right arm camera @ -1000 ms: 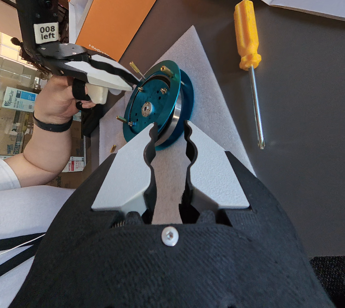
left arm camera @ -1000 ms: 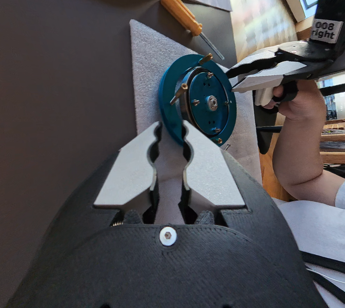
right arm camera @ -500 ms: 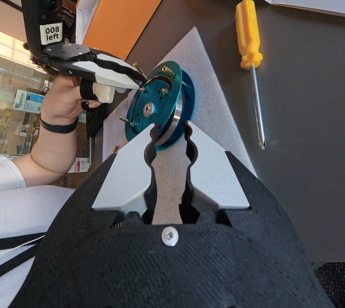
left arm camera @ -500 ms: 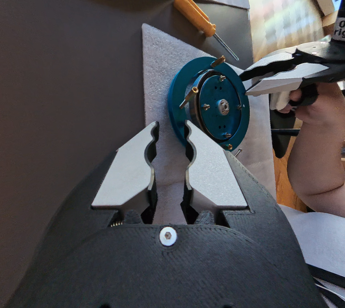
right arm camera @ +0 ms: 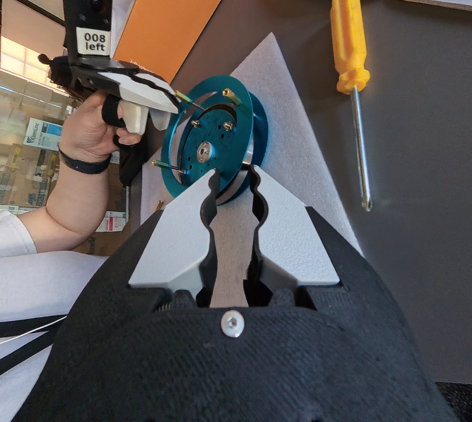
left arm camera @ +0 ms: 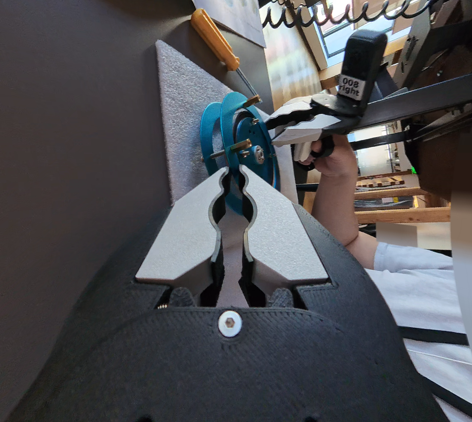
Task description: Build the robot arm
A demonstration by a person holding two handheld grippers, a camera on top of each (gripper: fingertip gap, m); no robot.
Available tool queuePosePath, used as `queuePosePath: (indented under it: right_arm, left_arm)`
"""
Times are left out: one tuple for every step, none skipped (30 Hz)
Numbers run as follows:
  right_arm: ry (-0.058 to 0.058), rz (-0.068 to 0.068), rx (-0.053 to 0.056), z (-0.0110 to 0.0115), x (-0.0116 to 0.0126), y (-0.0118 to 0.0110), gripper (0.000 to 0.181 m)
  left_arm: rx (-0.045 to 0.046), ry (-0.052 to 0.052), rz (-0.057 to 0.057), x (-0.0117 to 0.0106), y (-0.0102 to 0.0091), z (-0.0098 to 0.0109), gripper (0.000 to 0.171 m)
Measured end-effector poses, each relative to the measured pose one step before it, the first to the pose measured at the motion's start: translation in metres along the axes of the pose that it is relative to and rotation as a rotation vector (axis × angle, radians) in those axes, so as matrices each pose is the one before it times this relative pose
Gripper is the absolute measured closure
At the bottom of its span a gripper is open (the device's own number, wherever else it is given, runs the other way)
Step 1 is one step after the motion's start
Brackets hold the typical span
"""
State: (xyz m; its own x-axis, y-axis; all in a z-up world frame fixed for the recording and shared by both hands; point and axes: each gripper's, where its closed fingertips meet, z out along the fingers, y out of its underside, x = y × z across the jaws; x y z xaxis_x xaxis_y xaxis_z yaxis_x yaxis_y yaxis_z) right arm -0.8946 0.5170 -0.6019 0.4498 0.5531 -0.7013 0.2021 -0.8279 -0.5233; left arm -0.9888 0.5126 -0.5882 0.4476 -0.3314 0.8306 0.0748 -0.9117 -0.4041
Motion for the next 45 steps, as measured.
queuePosePath:
  right_arm:
    - [-0.0036, 0.0022, 0.0032, -0.00003, -0.00008, 0.00015, 0.16]
    - [-0.0039, 0.0071, 0.0048, -0.00028, -0.00034, 0.00008, 0.16]
    - [-0.0007, 0.0024, 0.0009, -0.00044, -0.0001, 0.00029, 0.16]
    - [0.0031, -0.003, -0.0016, -0.00037, -0.00003, 0.00059, 0.16]
    - [0.0072, -0.005, -0.0024, -0.00046, 0.00027, 0.00055, 0.16]
    - [0.0089, -0.0082, 0.0006, -0.00057, 0.00019, -0.00003, 0.159]
    - [0.0001, -0.0174, 0.002, -0.00056, -0.00148, -0.00062, 0.158]
    - [-0.018, -0.0398, 0.0005, -0.00058, -0.00494, -0.00086, 0.152]
    - [-0.0243, -0.0563, -0.0022, -0.00091, -0.00667, -0.00039, 0.143]
    - [-0.0093, -0.0669, 0.0001, -0.00157, -0.00422, -0.00049, 0.134]
    - [0.0122, -0.0817, -0.0031, -0.00201, -0.00129, 0.0008, 0.127]
    - [0.0205, -0.0923, -0.0122, -0.00171, 0.0, 0.00288, 0.121]
    - [0.0102, -0.0934, -0.0133, -0.00112, -0.00137, 0.00331, 0.117]
    - [0.0146, -0.0737, -0.0104, -0.00073, -0.00025, 0.0031, 0.117]
    - [0.02, -0.0387, -0.0066, -0.00035, 0.00105, 0.00247, 0.117]
    - [-0.006, -0.0084, -0.0062, 0.00055, -0.00131, 0.00124, 0.117]
    - [-0.0429, -0.0015, -0.0113, 0.00129, -0.00673, 0.00119, 0.116]
    - [-0.0189, -0.0186, -0.0195, 0.0016, -0.00411, 0.00223, 0.117]
    - [0.031, -0.0424, -0.0221, 0.00115, 0.00285, 0.00199, 0.116]
    - [0.0394, -0.0408, -0.032, 0.00074, 0.00414, 0.00363, 0.117]
    - [0.0348, -0.0215, -0.0328, 0.00052, 0.00393, 0.0036, 0.117]
    - [0.0142, -0.0111, -0.0096, 0.00061, 0.00186, 0.00123, 0.117]
    - [-0.0073, -0.0033, 0.0045, 0.00087, -0.00144, -0.00044, 0.119]
    - [-0.0006, -0.0006, 0.005, 0.00101, -0.00011, -0.00031, 0.129]
    - [0.0115, -0.0039, -0.0089, 0.00145, 0.00194, 0.00226, 0.137]
    - [0.0068, -0.0062, -0.0196, 0.00168, 0.00069, 0.00383, 0.137]
    - [0.0014, -0.0072, -0.0058, 0.00161, -0.00064, 0.00142, 0.14]
    - [0.0, -0.0052, 0.0093, 0.00132, -0.00092, -0.00074, 0.144]
    - [0.0096, -0.0021, 0.0007, 0.00073, 0.00117, 0.00056, 0.143]
    - [0.0051, -0.0017, 0.0051, 0.00038, -0.00024, -0.00005, 0.144]
    - [0.0087, -0.0062, 0.0113, 0.00004, -0.00007, -0.00059, 0.145]
    - [0.0067, -0.0043, 0.0087, 0.00001, -0.00028, 0.00024, 0.145]
    - [0.0051, -0.0006, 0.0103, -0.00041, -0.0004, -0.00013, 0.146]
    - [0.0057, 0.0009, 0.0109, -0.00003, 0.00056, -0.00024, 0.147]
    - [0.0066, -0.0009, 0.0068, -0.00018, 0.00039, 0.00038, 0.148]
    - [0.0026, 0.0044, 0.0039, -0.00044, 0.00011, 0.00038, 0.148]
    - [0.0018, 0.0063, 0.0046, -0.00043, 0.00033, 0.00001, 0.149]
    - [0.0021, 0.0047, 0.0061, -0.00051, 0.00046, -0.00044, 0.149]
    - [-0.0016, 0.0078, 0.0028, -0.0005, 0.00004, 0.00016, 0.149]
    - [-0.0018, 0.0053, 0.0002, -0.00013, -0.00006, 0.00001, 0.15]
    - [-0.0011, 0.0005, 0.0001, 0.00003, -0.00009, -0.00004, 0.15]
    - [-0.0002, -0.003, 0.0006, -0.00064, -0.00026, -0.00027, 0.15]
    - [-0.0005, -0.0029, 0.001, -0.00017, -0.00004, -0.00019, 0.15]
    - [-0.0033, 0.0028, 0.0021, -0.00005, -0.0001, 0.00004, 0.15]
    - [-0.005, 0.0059, 0.0052, -0.00039, -0.00022, 0.00009, 0.15]
  left_arm:
    - [-0.00155, 0.011, -0.0085, 0.00229, -0.00058, -0.0008, 0.169]
    - [-0.00001, 0.0039, -0.0062, 0.00188, -0.00027, -0.00064, 0.169]
    - [-0.00258, -0.0074, 0.0041, 0.00088, 0.00047, -0.00015, 0.169]
    - [-0.01259, -0.0253, 0.0147, -0.00149, 0.00181, 0.00021, 0.168]
    - [-0.02142, -0.0356, 0.0228, -0.00274, 0.00297, 0.00063, 0.167]
    - [-0.02359, -0.0355, 0.0259, -0.00276, 0.00353, 0.00083, 0.166]
    - [-0.02124, -0.028, 0.0219, -0.00204, 0.00314, 0.00098, 0.166]
    - [-0.01148, -0.0148, 0.0113, -0.00107, 0.00178, 0.00086, 0.165]
    - [-0.00132, 0.002, -0.0039, 0.00013, 0.00035, 0.00032, 0.166]
    - [0.01118, 0.0182, -0.014, 0.00157, -0.00138, -0.00046, 0.166]
    - [0.02165, 0.0289, -0.0184, 0.00248, -0.00296, -0.00115, 0.167]
    - [0.01854, 0.0294, -0.0197, 0.00226, -0.00247, -0.00106, 0.167]
    - [0.00538, 0.0202, -0.0155, 0.00126, -0.00055, -0.00058, 0.168]
    - [-0.00394, 0.0073, -0.0068, 0.00013, 0.0006, 0.00012, 0.168]
    - [-0.00744, -0.0056, 0.0015, -0.00102, 0.00112, 0.00056, 0.168]
    - [-0.01046, -0.0103, 0.0064, -0.00078, 0.00138, 0.0007, 0.167]
    - [-0.01025, -0.0078, 0.0072, 0.00002, 0.00114, 0.00066, 0.167]
    - [-0.0075, -0.0027, 0.0042, 0.00066, 0.00064, 0.00043, 0.167]
    - [-0.00342, 0.0017, 0.0009, 0.00081, 0.0, 0.0002, 0.167]
    - [-0.00361, 0.0084, -0.0056, 0.00074, 0.00009, -0.00003, 0.168]
    - [-0.00017, 0.0117, -0.0122, 0.00055, -0.00036, -0.00009, 0.168]
    - [0.00204, 0.0112, -0.0135, 0.00009, -0.00042, 0.00007, 0.168]
    - [-0.00218, 0.0074, -0.0111, -0.00044, 0.00022, 0.00046, 0.168]
    - [-0.00813, 0.0008, -0.0069, -0.00101, 0.00103, 0.00059, 0.168]
    - [-0.01227, -0.0043, -0.0009, -0.00143, 0.00163, 0.00071, 0.168]
    - [-0.00646, -0.0033, 0.0013, -0.001, 0.00082, 0.00079, 0.168]
    - [-0.00211, 0.0018, -0.0025, -0.00035, 0.00035, 0.0006, 0.168]
    - [-0.00396, 0.0116, -0.0098, 0.00071, 0.00055, 0.00054, 0.168]
    - [-0.0002, 0.0163, -0.0133, 0.00108, -0.00006, 0.00003, 0.169]
    - [0.00268, 0.0082, -0.0038, 0.00066, -0.00078, -0.00057, 0.169]
    - [0.00169, 0.0049, -0.0017, 0.00069, -0.00083, -0.00061, 0.169]
    - [-0.00371, 0.0039, -0.0048, 0.00059, -0.00002, -0.00023, 0.169]
    - [-0.00363, 0.0019, -0.0033, 0.00019, -0.00022, -0.00011, 0.169]
    - [-0.00176, 0.0, -0.0027, 0.00002, -0.00052, 0.00006, 0.169]
    - [-0.00414, 0.0039, -0.0051, 0.00065, -0.00023, 0.00026, 0.169]
    - [-0.00489, 0.0079, -0.0072, 0.00114, -0.00007, 0.00019, 0.169]
    - [-0.00524, 0.0084, -0.0069, 0.00142, -0.00011, -0.00006, 0.169]
    - [-0.00351, 0.0107, -0.0085, 0.0015, -0.00042, -0.00044, 0.17]
    - [-0.00512, 0.0141, -0.0058, 0.0023, -0.00024, -0.00068, 0.17]
    - [-0.00965, 0.0121, -0.005, 0.00184, 0.00016, -0.00063, 0.171]
    - [-0.01021, 0.0074, -0.0075, 0.00091, 0.00016, -0.00039, 0.17]
    - [-0.00546, 0.0036, -0.0048, 0.00032, -0.00045, -0.00033, 0.171]
    - [-0.0032, -0.0009, -0.0041, -0.00048, -0.00082, 0.00009, 0.171]
    - [-0.00354, -0.0029, -0.0036, -0.00079, -0.00066, 0.00028, 0.171]
    - [-0.00554, -0.0065, -0.0009, -0.00138, -0.00019, 0.00053, 0.17]
